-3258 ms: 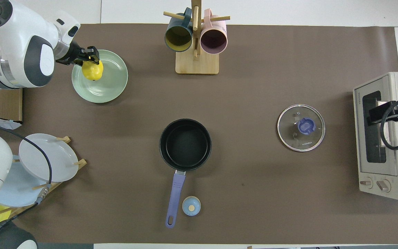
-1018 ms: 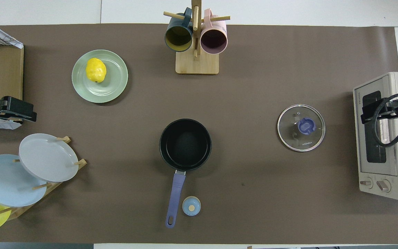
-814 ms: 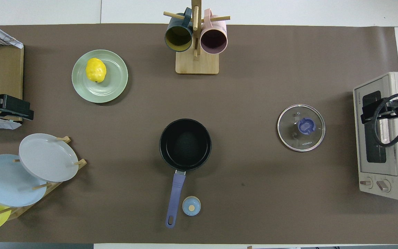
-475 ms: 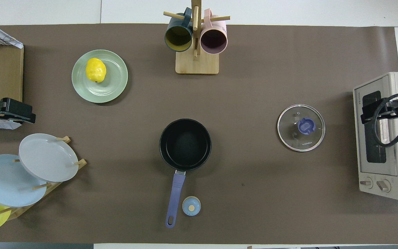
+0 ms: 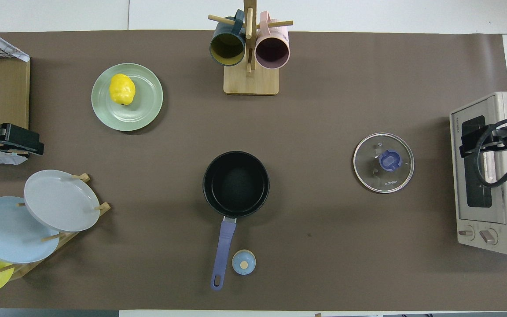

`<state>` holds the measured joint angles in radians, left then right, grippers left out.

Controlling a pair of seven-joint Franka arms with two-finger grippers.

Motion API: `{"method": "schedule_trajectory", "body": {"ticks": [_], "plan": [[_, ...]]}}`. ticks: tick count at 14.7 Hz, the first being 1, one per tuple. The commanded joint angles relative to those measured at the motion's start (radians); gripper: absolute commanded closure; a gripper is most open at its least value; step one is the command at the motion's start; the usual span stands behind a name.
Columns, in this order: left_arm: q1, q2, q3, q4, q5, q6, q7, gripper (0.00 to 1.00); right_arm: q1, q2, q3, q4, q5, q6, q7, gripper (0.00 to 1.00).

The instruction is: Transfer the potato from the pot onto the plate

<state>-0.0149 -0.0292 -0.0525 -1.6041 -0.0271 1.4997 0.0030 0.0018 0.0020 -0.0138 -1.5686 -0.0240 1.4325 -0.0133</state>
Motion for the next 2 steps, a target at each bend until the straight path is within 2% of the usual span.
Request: {"method": "schedule_trajectory", "body": {"ticks": [1, 2], "plan": [[0.024, -0.015, -0.010, -0.022, -0.013, 0.028, 0.023, 0.00, 0.000, -0.007, 0.001, 0.001, 0.006, 0.003, 0.024, 0.00], [0.024, -0.015, -0.010, -0.020, -0.013, 0.028, 0.025, 0.00, 0.000, -0.007, 0.001, 0.001, 0.006, 0.009, 0.024, 0.00]]}}
